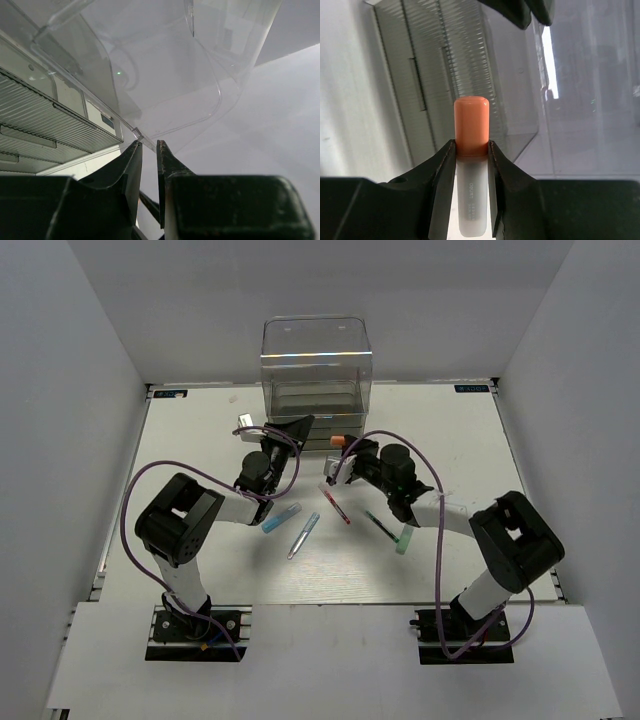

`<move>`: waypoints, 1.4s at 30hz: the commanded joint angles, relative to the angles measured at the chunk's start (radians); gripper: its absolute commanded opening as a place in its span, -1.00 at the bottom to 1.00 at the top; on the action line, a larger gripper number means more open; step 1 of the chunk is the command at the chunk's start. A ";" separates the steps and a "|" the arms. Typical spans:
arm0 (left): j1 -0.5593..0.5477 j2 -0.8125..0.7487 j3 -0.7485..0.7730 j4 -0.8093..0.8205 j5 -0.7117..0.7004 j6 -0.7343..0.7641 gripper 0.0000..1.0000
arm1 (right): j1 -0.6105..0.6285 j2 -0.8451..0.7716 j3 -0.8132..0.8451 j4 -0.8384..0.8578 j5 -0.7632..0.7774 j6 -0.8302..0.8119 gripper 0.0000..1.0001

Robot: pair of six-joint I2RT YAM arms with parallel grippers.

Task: Sort the stationery into containers
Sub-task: Place the stationery into the container

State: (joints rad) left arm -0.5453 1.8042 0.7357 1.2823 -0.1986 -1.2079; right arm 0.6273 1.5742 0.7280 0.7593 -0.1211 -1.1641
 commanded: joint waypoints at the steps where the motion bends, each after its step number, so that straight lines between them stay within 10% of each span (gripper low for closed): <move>1: 0.008 -0.068 0.041 0.221 -0.001 0.011 -0.41 | -0.014 0.041 0.065 0.130 -0.012 -0.083 -1.00; 42: 0.008 -0.086 0.041 0.221 -0.001 0.011 -0.39 | -0.057 0.326 0.220 0.423 -0.175 -0.345 -1.00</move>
State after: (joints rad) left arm -0.5453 1.7893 0.7357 1.2865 -0.1947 -1.2072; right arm 0.5755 1.8904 0.9115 1.0801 -0.2691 -1.4860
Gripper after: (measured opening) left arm 0.299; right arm 0.339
